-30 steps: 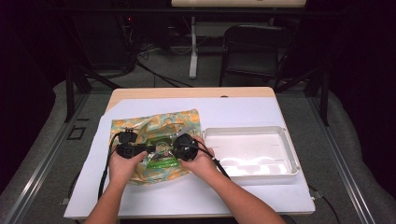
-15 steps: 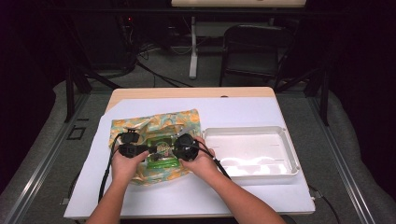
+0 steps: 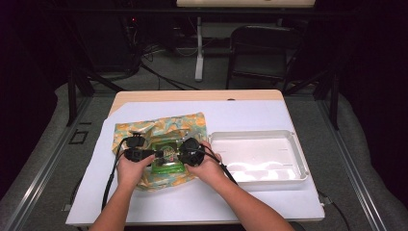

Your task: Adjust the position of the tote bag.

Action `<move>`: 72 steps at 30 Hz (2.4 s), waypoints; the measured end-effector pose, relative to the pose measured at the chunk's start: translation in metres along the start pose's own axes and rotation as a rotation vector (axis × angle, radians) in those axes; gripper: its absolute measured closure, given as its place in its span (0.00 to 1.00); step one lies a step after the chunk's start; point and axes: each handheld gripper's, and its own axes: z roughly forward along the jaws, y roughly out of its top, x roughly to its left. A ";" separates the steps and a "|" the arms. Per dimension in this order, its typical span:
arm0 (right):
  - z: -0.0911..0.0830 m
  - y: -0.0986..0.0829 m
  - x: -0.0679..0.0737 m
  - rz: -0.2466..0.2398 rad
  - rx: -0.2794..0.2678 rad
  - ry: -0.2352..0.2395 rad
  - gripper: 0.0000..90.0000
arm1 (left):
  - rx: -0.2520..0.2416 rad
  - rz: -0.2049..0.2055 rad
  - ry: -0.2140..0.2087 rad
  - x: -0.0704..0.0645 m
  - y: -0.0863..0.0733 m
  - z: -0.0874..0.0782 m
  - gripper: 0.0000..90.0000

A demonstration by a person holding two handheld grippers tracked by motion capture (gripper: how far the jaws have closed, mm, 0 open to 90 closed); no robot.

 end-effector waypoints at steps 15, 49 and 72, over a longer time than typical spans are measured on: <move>0.000 0.000 -0.001 0.009 -0.001 0.005 0.91 | 0.000 -0.019 -0.021 0.002 -0.001 0.004 0.50; 0.001 0.000 -0.002 0.009 0.017 -0.001 0.90 | -0.042 -0.039 -0.073 0.001 0.000 -0.007 0.57; 0.002 0.000 -0.001 0.014 0.011 -0.009 0.91 | -0.025 -0.082 -0.118 0.005 0.000 0.000 0.58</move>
